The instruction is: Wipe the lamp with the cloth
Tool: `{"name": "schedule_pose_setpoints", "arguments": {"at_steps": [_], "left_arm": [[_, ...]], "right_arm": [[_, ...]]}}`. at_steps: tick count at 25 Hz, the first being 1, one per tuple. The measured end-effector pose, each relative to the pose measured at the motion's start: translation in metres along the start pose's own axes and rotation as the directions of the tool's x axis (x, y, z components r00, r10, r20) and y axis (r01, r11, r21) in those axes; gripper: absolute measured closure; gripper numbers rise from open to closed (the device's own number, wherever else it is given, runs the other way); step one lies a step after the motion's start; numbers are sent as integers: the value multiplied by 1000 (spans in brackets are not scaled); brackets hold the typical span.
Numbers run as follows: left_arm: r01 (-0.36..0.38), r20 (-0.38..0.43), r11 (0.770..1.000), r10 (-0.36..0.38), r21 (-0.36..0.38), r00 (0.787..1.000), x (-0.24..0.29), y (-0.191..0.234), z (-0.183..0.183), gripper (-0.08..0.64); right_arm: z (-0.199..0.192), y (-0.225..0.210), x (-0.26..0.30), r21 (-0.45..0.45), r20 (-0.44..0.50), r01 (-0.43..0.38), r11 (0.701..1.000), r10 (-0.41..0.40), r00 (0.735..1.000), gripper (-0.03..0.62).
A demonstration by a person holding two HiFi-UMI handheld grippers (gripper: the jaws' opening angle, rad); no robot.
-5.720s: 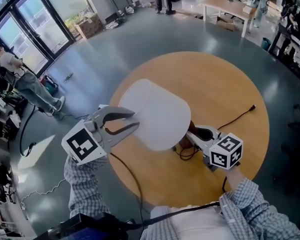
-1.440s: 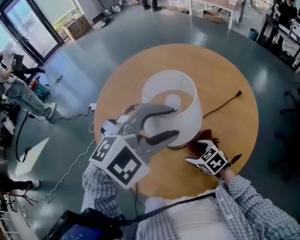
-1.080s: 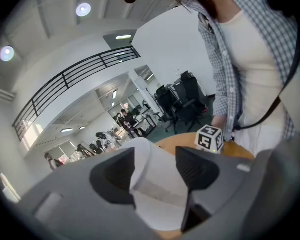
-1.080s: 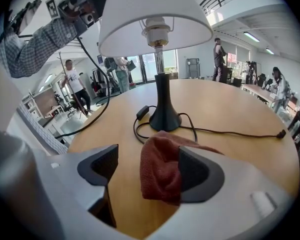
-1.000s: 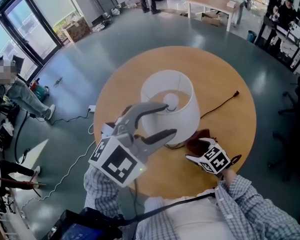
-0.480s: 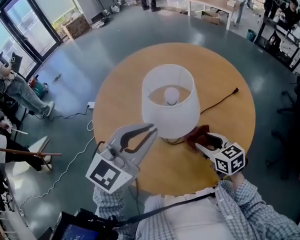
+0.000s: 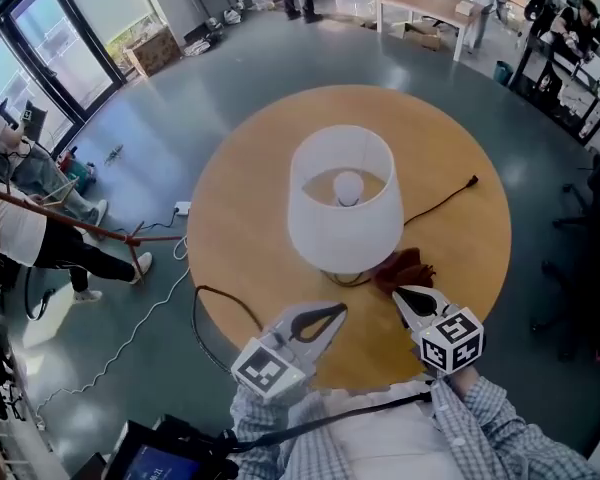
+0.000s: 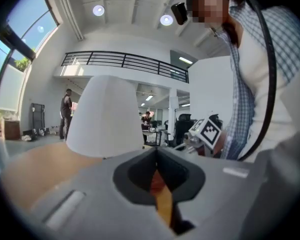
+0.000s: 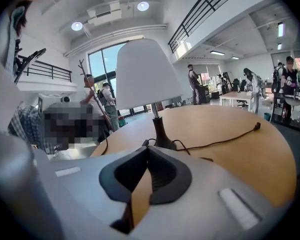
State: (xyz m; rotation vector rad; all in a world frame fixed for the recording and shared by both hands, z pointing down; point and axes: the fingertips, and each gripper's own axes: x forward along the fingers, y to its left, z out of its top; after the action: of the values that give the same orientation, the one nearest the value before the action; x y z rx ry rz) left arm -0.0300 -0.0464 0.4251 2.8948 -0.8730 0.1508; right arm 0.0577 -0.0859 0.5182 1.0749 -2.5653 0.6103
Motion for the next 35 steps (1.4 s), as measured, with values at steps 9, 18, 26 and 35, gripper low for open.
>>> {"name": "schedule_pose_setpoints", "arguments": {"at_steps": [9, 18, 26, 35], "left_arm": [[30, -78, 992, -40, -119, 996, 8, -15, -58, 555], [31, -79, 984, -45, -176, 996, 4, -20, -63, 555], [33, -82, 982, -49, -187, 995, 3, -19, -61, 555], [26, -86, 984, -42, -178, 995, 0, -15, -66, 555]], "right_arm": [[-11, 35, 7, 2, -23, -84, 996, 84, 996, 588], [-16, 37, 4, 7, -45, -98, 995, 98, 994, 588], [-17, 38, 8, -13, -57, -89, 996, 88, 994, 588], [-16, 40, 8, -22, -71, -84, 996, 82, 994, 588]]}}
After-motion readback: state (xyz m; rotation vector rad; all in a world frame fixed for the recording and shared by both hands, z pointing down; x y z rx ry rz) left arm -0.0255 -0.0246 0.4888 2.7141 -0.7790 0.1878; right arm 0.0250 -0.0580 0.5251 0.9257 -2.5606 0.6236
